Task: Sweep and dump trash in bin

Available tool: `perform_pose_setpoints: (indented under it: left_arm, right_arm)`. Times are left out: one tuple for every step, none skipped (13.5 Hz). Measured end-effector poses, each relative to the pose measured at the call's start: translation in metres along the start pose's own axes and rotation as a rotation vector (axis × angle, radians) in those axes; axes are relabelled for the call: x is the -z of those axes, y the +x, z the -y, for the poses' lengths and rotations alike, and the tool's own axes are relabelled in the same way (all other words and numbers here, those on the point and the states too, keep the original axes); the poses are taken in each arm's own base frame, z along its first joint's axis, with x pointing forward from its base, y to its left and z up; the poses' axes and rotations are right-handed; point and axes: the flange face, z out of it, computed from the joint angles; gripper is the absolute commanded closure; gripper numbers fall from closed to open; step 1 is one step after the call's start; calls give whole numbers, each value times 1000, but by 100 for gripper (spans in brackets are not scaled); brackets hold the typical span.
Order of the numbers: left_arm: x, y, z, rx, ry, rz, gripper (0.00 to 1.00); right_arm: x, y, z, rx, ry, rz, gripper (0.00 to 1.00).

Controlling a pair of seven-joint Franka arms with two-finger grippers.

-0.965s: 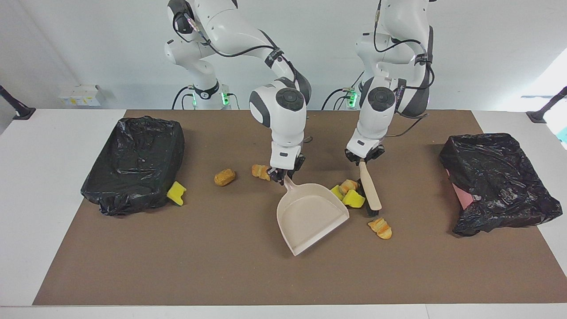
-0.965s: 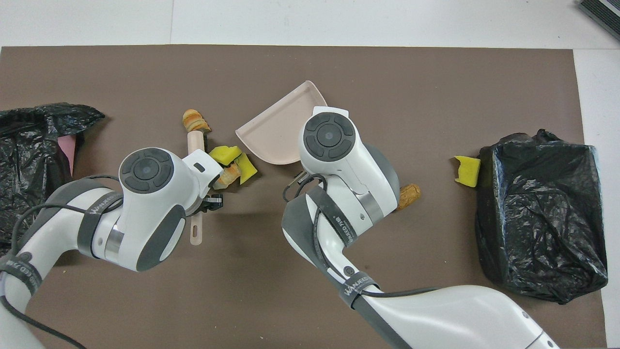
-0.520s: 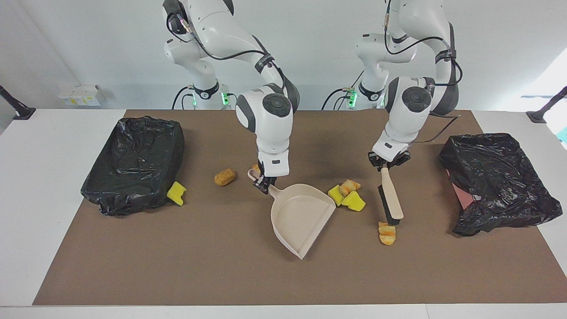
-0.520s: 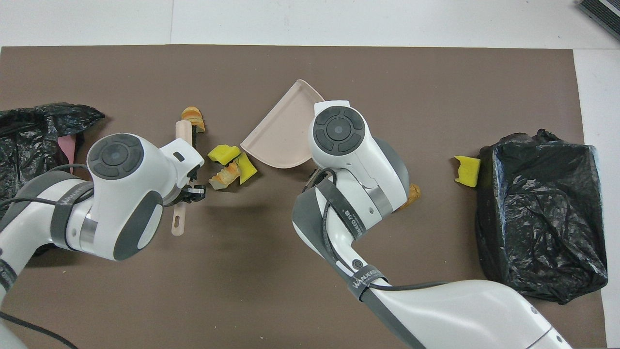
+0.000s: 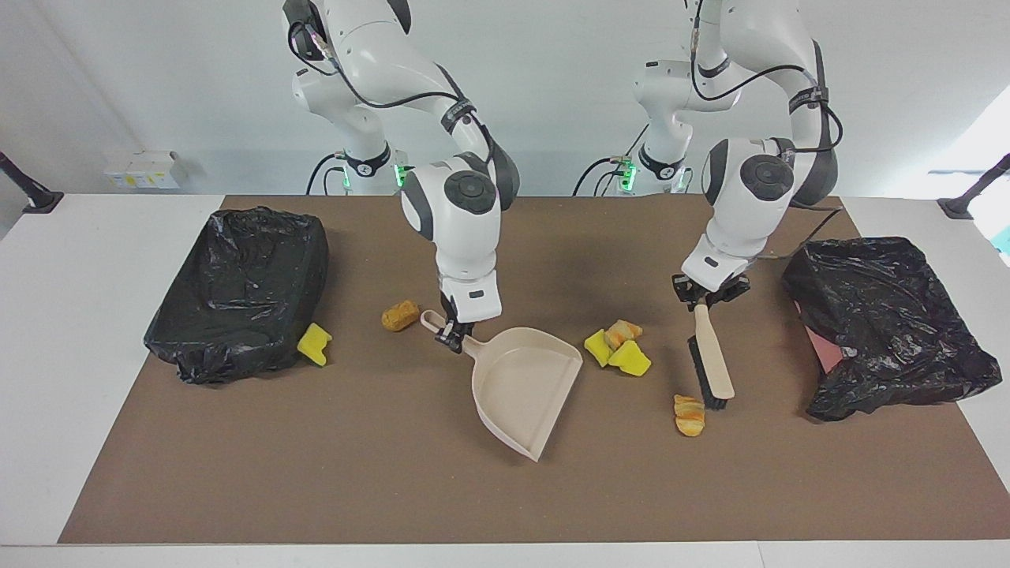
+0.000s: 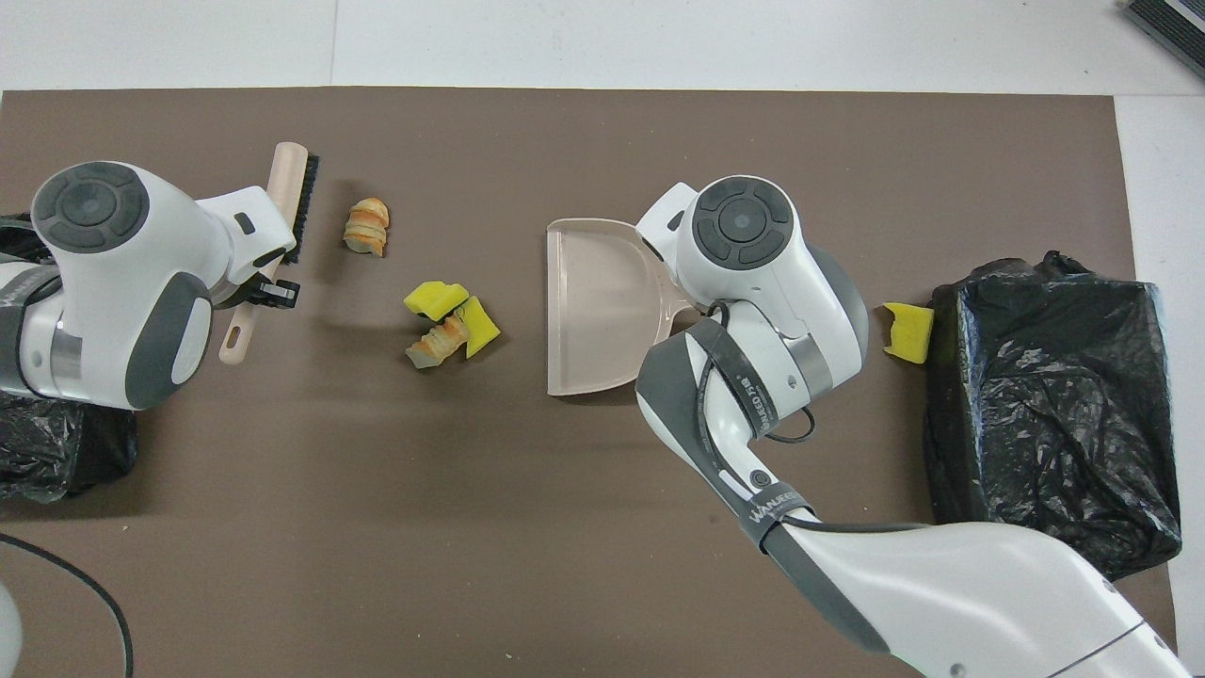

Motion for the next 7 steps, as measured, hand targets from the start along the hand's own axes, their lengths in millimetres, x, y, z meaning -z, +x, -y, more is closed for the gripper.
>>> perform_pose_setpoints:
  left_arm:
    - [-10,10,-1,-22,11,6,100]
    - [-23,16,-4,-54,10,18,100]
    - [-33,19,-9,-100,5,34,100]
    - [-40,18,-13,-141,0,53,100]
    - [-42,17,-17,-178,-3,74,100]
    - [-40,14,-21,-208,-6,95,100]
    - [-39,10,-27,-223,-9,115,100]
  right_arm:
    - [-4,2,2,31,2,1,100]
    - [-5,5,3,52,-9,1,100]
    - [-7,7,4,65,-17,9,100]
    - [-8,8,4,78,-22,13,100]
    - [-9,9,4,96,-27,13,100]
    - [-10,9,4,109,-30,12,100]
    - [-11,8,4,113,-32,11,100]
